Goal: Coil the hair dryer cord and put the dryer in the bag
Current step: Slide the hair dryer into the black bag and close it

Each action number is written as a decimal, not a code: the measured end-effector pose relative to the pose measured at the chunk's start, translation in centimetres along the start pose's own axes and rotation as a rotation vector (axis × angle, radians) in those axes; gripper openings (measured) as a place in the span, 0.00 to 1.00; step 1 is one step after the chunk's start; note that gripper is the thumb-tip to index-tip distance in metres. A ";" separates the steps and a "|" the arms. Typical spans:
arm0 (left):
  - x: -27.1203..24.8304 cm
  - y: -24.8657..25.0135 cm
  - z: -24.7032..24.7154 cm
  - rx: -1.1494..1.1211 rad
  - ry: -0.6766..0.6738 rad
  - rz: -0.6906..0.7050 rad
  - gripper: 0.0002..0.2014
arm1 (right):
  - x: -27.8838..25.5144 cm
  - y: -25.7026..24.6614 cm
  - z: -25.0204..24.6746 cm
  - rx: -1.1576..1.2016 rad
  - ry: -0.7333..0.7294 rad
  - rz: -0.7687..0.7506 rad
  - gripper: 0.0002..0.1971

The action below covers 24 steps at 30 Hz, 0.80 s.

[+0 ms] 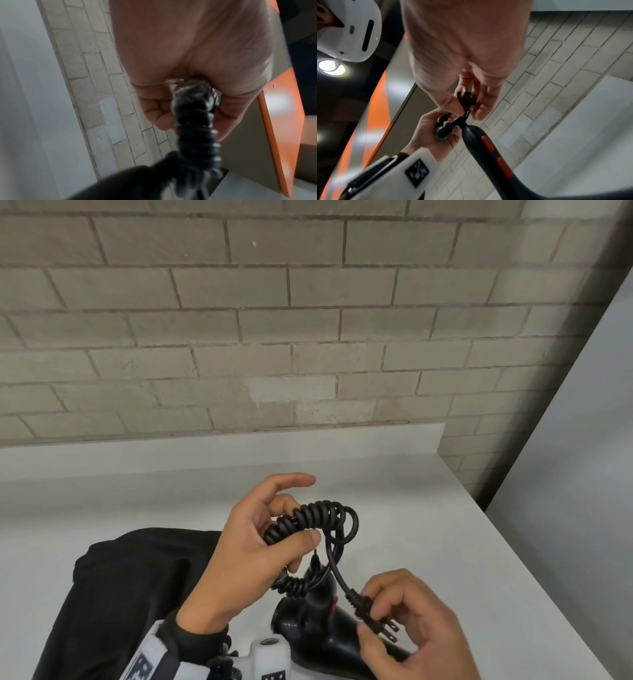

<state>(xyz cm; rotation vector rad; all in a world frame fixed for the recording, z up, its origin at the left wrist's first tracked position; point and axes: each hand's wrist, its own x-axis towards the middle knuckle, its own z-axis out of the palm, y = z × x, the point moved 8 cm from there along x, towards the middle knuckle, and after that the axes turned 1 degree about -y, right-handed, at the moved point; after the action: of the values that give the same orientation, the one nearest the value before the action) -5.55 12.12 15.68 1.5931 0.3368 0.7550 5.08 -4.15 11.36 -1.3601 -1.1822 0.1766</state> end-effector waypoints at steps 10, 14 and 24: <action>-0.4 0.1 3.2 -0.160 -0.175 -0.060 0.26 | -0.7 1.7 0.7 0.188 0.045 0.399 0.14; -0.4 -0.5 4.7 -0.126 -0.218 -0.038 0.22 | -0.1 2.4 0.9 0.294 -0.074 0.487 0.20; -1.1 -0.8 5.5 -0.045 -0.126 0.092 0.16 | 1.8 2.4 1.9 0.570 -0.133 0.498 0.40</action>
<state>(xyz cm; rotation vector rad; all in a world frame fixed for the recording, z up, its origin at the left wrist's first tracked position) -2.67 7.42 14.60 1.6138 0.1548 0.7230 5.81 -0.96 9.95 -1.1117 -0.7869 0.9011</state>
